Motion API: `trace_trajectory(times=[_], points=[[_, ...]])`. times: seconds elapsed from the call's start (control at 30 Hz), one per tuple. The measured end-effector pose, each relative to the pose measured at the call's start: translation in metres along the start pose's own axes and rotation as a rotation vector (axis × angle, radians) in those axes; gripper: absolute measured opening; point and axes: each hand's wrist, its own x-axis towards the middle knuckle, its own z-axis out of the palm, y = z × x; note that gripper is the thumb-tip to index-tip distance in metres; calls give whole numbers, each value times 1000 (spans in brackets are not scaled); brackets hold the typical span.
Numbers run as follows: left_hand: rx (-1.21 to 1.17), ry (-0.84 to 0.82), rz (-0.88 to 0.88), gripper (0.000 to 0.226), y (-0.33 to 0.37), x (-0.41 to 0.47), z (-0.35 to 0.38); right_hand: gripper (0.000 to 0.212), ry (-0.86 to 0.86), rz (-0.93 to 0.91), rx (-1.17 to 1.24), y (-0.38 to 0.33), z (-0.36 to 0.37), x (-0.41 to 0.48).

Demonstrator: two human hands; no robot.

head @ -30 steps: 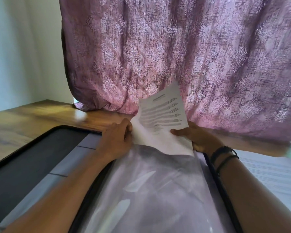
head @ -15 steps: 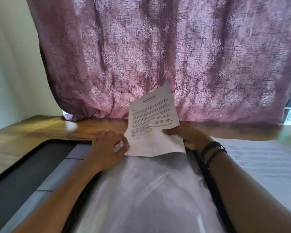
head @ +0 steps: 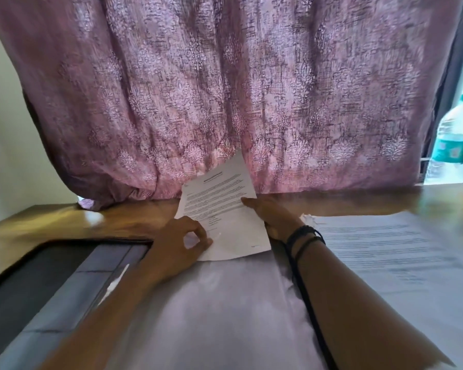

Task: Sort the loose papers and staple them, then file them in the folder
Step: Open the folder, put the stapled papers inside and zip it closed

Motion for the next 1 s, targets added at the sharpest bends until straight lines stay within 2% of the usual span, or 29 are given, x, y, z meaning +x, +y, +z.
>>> trace_trajectory(times=[0.13, 0.23, 0.3, 0.4, 0.53, 0.7, 0.8, 0.9, 1.0], points=[[-23, 77, -43, 28, -2, -3, -7, 42, -88, 71, 53, -7, -4, -7], [-97, -19, -110, 12, -13, -2, -19, 36, -175, 105, 19, -11, -2, -11], [-161, -38, -132, 5, -24, -2, -27, 35, -155, 87, 21, -9, 0, -11], [-206, -8, -144, 15, -33, -8, -30, 38, -59, 67, -14, -6, 1, -8], [-158, 75, -76, 14, -28, -8, -25, 43, -176, 134, -9, -11, -3, -13], [-179, 102, -26, 5, -31, -5, -21, 39, -124, 110, -66, -13, 1, -17], [-190, 100, -21, 4, -30, -5, -20, 31, -155, 150, -47, -18, 0, -23], [-187, 92, -3, 12, -31, -6, -20, 39, -126, 152, -21, -17, -2, -22], [-194, 89, 1, 8, -33, -6, -21, 37, -164, 192, -26, -16, -1, -22]])
